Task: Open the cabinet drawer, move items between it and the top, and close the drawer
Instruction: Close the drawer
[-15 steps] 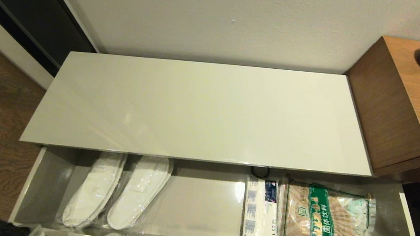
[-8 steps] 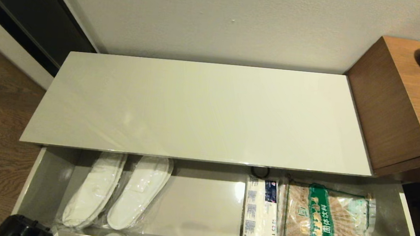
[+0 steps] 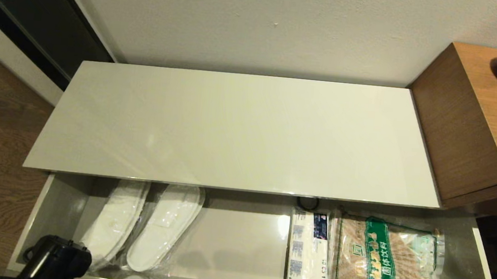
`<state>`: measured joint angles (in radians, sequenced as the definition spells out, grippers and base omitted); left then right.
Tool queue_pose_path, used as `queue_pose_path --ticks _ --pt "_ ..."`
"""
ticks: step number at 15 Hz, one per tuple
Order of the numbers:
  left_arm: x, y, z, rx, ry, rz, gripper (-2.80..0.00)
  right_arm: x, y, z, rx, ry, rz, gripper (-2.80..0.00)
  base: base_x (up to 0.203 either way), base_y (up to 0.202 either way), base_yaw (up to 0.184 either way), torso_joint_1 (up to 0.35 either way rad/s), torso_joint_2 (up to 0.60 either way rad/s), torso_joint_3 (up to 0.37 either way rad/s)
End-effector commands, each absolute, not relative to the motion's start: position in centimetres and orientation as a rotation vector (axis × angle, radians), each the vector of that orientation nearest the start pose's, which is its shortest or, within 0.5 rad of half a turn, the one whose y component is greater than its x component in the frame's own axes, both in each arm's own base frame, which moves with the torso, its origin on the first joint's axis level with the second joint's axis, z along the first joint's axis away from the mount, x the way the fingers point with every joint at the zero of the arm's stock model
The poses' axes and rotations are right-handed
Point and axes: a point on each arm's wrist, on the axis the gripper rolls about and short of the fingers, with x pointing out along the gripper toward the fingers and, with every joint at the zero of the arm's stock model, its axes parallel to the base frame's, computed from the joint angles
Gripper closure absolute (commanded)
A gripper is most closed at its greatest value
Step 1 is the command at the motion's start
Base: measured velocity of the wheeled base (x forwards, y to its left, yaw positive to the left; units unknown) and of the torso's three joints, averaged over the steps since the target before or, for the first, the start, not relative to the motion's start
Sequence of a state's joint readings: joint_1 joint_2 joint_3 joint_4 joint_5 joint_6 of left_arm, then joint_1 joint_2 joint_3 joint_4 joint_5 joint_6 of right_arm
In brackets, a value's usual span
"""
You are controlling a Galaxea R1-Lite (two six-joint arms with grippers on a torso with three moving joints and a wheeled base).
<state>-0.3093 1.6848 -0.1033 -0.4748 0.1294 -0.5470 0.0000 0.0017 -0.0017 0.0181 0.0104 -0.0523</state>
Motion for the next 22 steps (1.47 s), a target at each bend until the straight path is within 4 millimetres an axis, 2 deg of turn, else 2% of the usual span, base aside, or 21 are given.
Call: queue_pose_path --ticks 1,8,10,16,22 --pt "15.4 -4.5 3.2 -0.259 1.071 0.143 0.0 -2.3 0.0 7.4 -0.052 0.02 0.011 0.0 0.0 0.0 0.0 0.0 0.0 0.0" --pt "17.2 -4.9 3.8 -0.267 1.023 0.152 0.0 -2.3 0.0 7.4 -0.052 0.02 0.011 0.0 0.0 0.0 0.0 0.0 0.0 0.0" --pt "18.2 -5.0 4.5 -0.279 0.998 0.159 0.0 -2.3 0.0 7.4 -0.052 0.02 0.011 0.0 0.0 0.0 0.0 0.0 0.0 0.0" --pt "23.4 -4.8 8.5 -0.322 0.929 0.215 0.0 -2.3 0.0 7.4 -0.052 0.02 0.011 0.0 0.0 0.0 0.0 0.0 0.0 0.0" --pt "27.7 -5.5 8.5 -0.282 0.882 0.293 0.0 -2.3 0.0 7.4 -0.053 0.02 0.011 0.0 0.0 0.0 0.0 0.0 0.0 0.0"
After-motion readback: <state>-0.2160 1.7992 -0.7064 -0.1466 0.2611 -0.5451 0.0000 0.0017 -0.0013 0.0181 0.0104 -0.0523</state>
